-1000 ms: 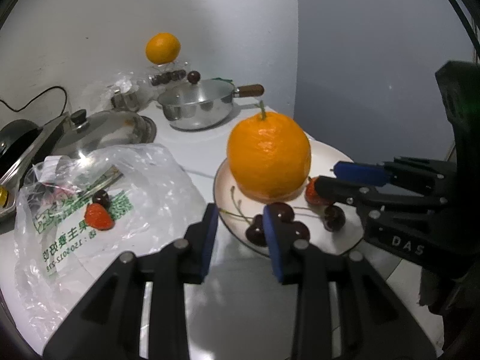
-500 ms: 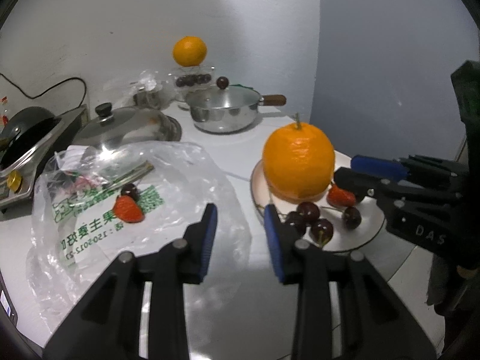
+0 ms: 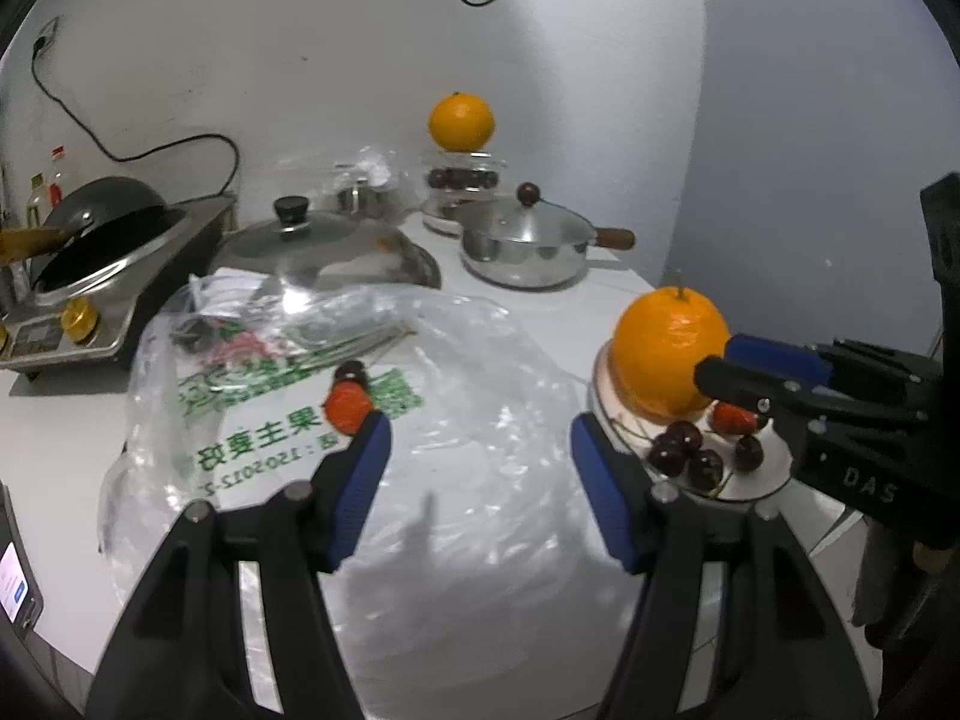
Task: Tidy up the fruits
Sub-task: 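Move both open grippers back from the plate to the bag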
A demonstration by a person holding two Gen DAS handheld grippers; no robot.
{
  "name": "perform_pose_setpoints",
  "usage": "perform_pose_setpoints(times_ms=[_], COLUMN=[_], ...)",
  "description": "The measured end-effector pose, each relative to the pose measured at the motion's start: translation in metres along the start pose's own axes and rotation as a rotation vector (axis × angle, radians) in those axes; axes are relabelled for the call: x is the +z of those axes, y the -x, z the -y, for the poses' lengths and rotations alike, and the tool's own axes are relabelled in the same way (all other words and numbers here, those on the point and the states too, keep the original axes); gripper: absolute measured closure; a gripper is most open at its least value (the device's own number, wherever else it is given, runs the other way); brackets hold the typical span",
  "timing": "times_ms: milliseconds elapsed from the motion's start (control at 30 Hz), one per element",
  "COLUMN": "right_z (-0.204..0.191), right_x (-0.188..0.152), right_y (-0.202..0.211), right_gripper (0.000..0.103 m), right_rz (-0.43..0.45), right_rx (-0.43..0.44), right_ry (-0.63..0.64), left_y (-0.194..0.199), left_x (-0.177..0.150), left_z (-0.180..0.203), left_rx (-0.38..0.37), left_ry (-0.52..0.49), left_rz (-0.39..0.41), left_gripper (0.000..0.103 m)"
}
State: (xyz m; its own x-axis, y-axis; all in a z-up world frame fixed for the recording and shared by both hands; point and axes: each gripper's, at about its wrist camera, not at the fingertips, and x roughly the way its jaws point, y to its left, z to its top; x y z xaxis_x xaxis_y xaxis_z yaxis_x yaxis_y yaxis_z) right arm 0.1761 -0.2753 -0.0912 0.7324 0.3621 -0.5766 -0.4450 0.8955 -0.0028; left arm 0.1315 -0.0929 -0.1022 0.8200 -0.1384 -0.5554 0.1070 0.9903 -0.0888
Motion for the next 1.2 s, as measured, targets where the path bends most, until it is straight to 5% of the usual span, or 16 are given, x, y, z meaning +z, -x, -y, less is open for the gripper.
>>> perform_pose_setpoints(times_ms=[1200], right_z=[-0.084], right_x=[0.03], right_y=[-0.066], right_gripper=[0.063], right_rz=[-0.05], right_rx=[0.088], right_ry=[0.085], left_y=[0.002], left_x=[-0.011], left_z=[-0.098], left_rx=[0.104], left_ry=[0.1], left_rz=[0.005], left_gripper=[0.039])
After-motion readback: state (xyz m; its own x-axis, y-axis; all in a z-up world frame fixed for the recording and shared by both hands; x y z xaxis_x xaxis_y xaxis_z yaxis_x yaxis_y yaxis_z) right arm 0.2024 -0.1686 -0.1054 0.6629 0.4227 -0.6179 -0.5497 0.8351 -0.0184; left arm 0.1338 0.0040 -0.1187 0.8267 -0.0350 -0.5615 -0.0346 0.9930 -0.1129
